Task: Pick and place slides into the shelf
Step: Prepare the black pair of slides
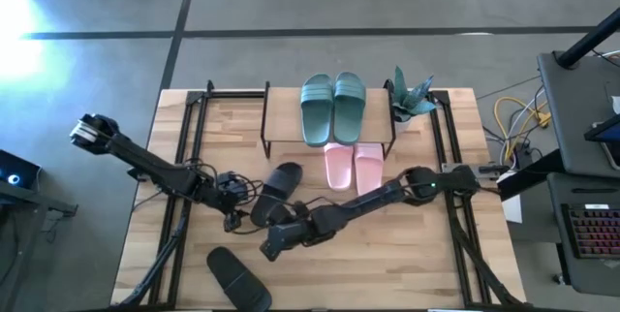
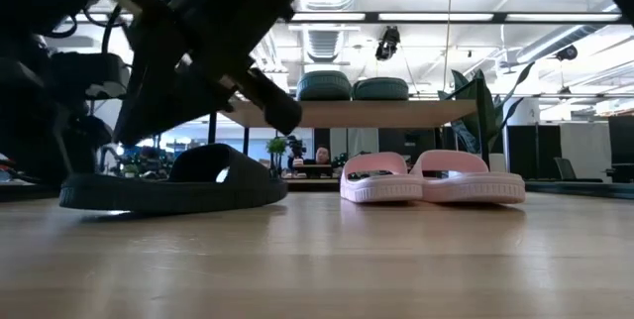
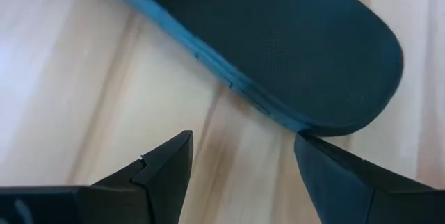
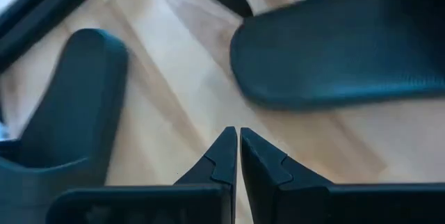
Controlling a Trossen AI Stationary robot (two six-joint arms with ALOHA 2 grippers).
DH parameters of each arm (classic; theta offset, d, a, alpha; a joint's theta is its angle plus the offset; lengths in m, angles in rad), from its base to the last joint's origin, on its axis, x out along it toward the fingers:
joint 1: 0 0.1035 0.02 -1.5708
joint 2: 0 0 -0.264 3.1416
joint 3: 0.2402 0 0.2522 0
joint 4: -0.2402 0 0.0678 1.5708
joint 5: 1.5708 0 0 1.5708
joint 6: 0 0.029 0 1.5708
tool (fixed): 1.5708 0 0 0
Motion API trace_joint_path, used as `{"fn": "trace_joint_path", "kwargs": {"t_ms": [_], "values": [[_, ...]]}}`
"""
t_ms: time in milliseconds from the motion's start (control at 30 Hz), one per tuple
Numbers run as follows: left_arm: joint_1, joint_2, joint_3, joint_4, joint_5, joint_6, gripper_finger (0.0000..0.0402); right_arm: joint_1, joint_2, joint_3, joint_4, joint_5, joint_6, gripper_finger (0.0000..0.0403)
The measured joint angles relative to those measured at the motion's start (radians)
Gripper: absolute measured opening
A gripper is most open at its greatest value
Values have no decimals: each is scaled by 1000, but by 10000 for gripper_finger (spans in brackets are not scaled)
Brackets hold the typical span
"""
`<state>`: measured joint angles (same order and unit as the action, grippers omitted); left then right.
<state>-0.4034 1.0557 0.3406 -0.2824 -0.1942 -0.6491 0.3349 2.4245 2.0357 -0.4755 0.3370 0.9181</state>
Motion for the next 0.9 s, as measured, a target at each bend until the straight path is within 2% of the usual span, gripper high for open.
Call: {"fn": "trace_joint_path", "kwargs": {"t_ms": [100, 300, 567, 900], "values": [[0, 20, -25, 92, 0, 1, 238, -18, 30, 57, -83, -4, -10, 13], [0, 46, -37, 139, 2, 19, 238, -56, 40, 83, -192, -4, 64, 13], [10, 57, -37, 190, -70, 62, 238, -120, 40, 86, -202, -5, 49, 13], [90, 57, -38, 231, -91, 115, 238, -202, 40, 87, -208, 0, -26, 13]]}}
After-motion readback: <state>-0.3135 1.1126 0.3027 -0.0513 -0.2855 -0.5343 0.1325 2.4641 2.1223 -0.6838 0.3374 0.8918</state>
